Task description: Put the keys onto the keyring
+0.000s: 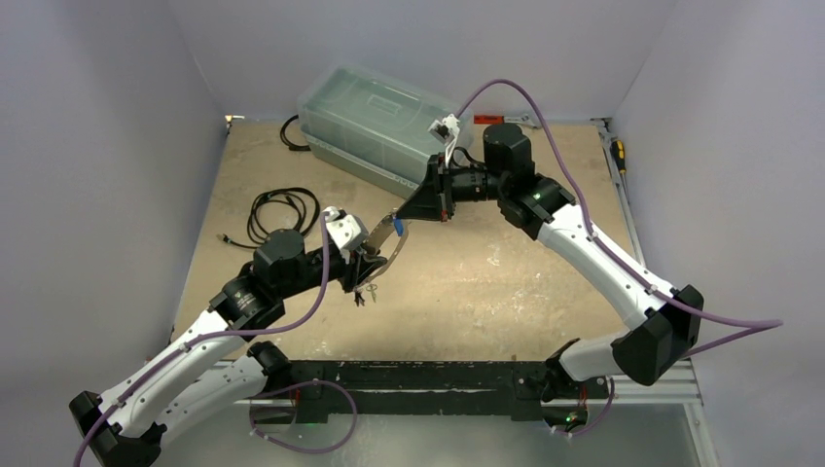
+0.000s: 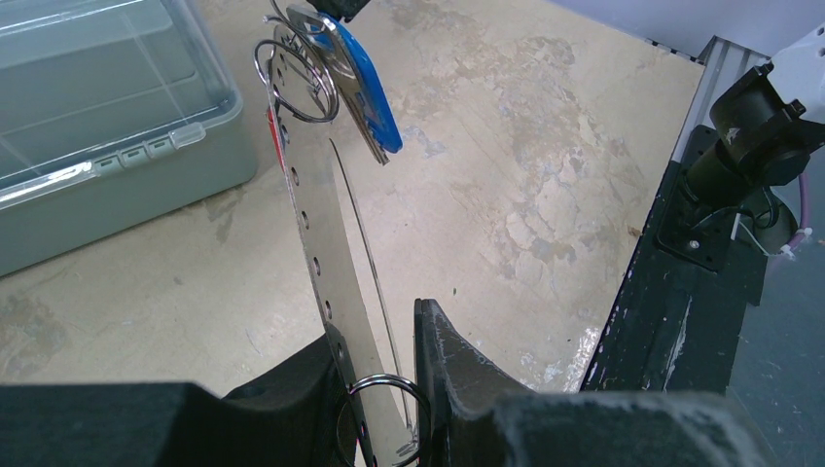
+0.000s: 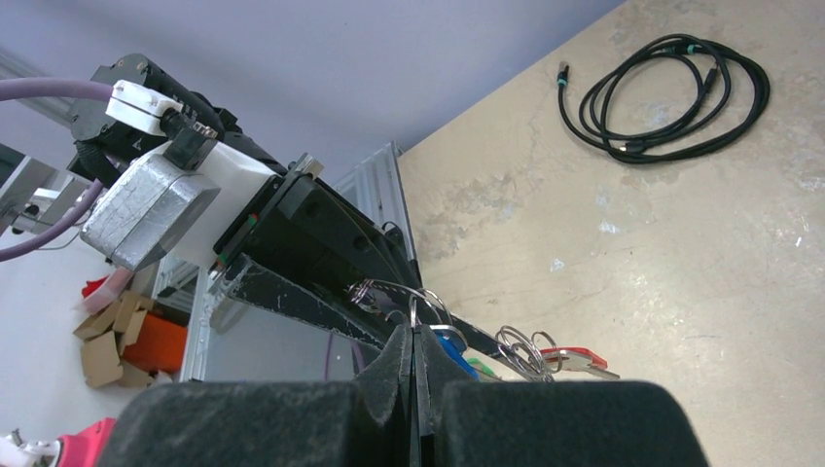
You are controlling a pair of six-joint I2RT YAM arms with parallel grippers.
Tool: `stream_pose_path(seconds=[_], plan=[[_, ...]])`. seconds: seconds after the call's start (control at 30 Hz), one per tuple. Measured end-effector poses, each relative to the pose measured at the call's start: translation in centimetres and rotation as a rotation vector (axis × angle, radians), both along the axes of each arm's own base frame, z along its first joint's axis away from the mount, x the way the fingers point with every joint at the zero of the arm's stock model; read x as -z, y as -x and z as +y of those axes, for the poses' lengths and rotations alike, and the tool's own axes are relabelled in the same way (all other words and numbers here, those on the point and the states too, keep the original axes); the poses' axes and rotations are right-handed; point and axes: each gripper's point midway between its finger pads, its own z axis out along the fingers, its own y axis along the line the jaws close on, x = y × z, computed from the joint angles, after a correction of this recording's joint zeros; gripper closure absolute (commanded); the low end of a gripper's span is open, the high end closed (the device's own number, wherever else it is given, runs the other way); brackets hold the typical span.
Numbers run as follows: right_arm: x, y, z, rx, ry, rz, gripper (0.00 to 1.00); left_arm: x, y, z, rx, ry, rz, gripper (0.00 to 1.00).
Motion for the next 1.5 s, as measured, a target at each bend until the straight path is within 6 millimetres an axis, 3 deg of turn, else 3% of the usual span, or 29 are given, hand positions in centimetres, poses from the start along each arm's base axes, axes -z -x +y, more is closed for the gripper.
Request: stream_pose_path(seconds=[1.5], plan=[[0.11, -0.26, 0.86, 0.006, 0.025, 0.052, 1.00, 0.01, 0.10, -0.08, 0.006, 0.001, 0.001, 1.00]])
